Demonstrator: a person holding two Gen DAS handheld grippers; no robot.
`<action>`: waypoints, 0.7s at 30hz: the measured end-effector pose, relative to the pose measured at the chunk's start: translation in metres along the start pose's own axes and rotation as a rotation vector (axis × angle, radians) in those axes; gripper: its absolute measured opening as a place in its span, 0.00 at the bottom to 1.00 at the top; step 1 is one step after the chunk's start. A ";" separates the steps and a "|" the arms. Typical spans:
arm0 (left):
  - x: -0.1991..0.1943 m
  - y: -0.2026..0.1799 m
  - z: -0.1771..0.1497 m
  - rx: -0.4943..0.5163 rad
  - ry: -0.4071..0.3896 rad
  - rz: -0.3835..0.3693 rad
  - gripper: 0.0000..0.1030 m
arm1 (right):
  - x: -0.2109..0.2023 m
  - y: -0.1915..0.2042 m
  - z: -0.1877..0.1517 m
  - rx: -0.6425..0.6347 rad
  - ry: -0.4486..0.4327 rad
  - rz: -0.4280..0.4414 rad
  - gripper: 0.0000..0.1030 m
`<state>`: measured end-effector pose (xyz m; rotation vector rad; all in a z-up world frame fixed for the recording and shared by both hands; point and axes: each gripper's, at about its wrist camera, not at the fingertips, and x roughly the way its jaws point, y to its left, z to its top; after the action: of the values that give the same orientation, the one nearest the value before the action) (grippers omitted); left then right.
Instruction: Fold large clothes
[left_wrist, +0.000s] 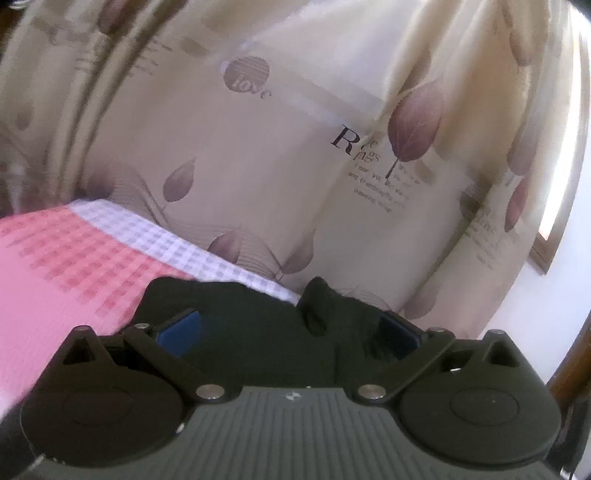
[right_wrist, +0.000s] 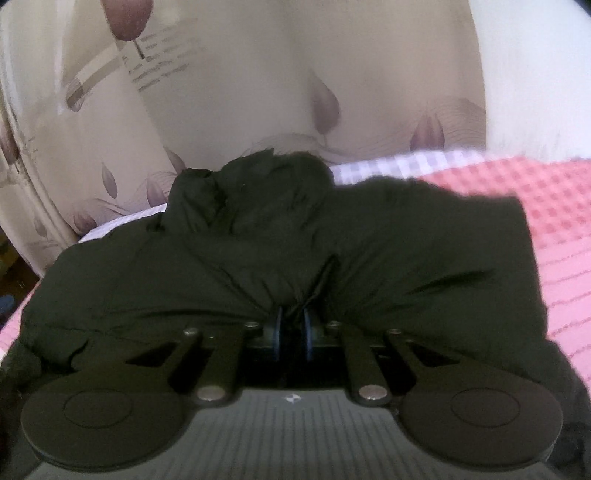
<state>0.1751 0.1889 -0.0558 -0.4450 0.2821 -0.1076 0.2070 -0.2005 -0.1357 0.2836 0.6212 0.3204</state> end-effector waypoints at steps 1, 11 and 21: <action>0.013 0.005 0.008 -0.012 0.033 -0.004 0.89 | 0.001 -0.002 -0.001 0.011 -0.002 0.012 0.10; 0.111 0.058 -0.010 0.030 0.269 0.124 0.42 | 0.005 -0.002 -0.004 0.027 0.001 0.012 0.10; 0.111 0.073 -0.011 -0.045 0.253 0.142 0.34 | 0.007 -0.008 -0.003 0.063 0.012 0.028 0.10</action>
<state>0.2812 0.2312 -0.1248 -0.4546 0.5646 -0.0185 0.2119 -0.2050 -0.1441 0.3512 0.6401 0.3296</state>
